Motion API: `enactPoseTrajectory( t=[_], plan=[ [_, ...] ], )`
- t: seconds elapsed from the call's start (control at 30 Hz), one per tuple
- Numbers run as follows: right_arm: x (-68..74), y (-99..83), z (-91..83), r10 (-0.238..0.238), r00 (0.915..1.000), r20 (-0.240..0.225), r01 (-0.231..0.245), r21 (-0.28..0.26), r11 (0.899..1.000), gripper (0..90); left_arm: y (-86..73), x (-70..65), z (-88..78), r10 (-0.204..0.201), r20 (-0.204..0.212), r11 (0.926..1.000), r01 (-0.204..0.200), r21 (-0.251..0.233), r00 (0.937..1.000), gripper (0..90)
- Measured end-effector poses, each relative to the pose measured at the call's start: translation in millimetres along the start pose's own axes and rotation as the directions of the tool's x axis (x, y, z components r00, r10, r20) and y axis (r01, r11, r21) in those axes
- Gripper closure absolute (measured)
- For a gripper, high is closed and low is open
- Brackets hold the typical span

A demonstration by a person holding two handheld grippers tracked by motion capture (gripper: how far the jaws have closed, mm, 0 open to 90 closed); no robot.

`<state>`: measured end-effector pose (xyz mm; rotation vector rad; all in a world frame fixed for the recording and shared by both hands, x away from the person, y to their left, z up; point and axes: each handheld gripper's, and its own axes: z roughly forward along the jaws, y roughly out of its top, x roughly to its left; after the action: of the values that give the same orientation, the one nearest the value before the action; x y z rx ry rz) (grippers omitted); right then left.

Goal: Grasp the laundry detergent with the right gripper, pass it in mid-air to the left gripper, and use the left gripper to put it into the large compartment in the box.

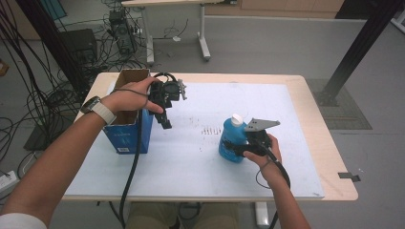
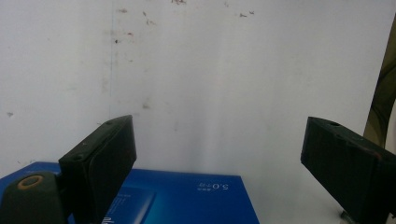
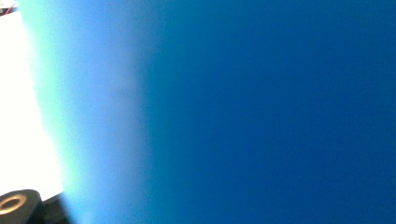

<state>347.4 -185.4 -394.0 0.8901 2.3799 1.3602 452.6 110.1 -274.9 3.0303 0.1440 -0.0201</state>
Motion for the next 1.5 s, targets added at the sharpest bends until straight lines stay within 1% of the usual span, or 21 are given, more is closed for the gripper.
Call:
enactPoseTrajectory(
  t=[0.8,0.97,1.1,1.23,1.37,1.5],
  plan=[
    [0.0,0.1,0.0,-0.003,1.0000,0.000,0.003,-0.002,1.000,42.9,-0.2,0.0,-1.4,-0.001,0.000,1.0000,0.001,-0.002,1.0000,10.6],
    [-2.2,0.4,-0.1,0.002,1.0000,-0.010,-0.002,-0.004,1.000,42.9,-0.3,-2.1,-3.5,0.001,-0.002,1.0000,-0.001,0.000,1.0000,10.3],
    [-1.7,3.1,0.1,-0.007,0.9994,-0.035,0.007,-0.002,1.000,43.0,-0.9,-4.1,-6.0,0.002,-0.006,1.0000,-0.002,-0.001,1.0000,10.0],
    [-0.7,12.1,-1.9,-0.023,0.9975,-0.066,0.023,-0.009,1.000,43.0,-1.9,-6.9,-10.0,0.002,-0.006,1.0000,-0.002,-0.001,1.0000,10.0],
    [0.3,23.9,-4.8,-0.036,0.9921,-0.120,0.035,-0.008,0.999,43.0,-2.0,-12.3,-15.9,0.003,-0.007,1.0000,-0.003,0.001,1.0000,9.6],
    [2.3,35.5,-6.1,-0.056,0.9843,-0.168,0.058,0.009,0.998,43.1,-1.9,-17.2,-23.6,0.004,-0.011,1.0000,-0.004,0.003,0.9999,9.6]
  ],
)
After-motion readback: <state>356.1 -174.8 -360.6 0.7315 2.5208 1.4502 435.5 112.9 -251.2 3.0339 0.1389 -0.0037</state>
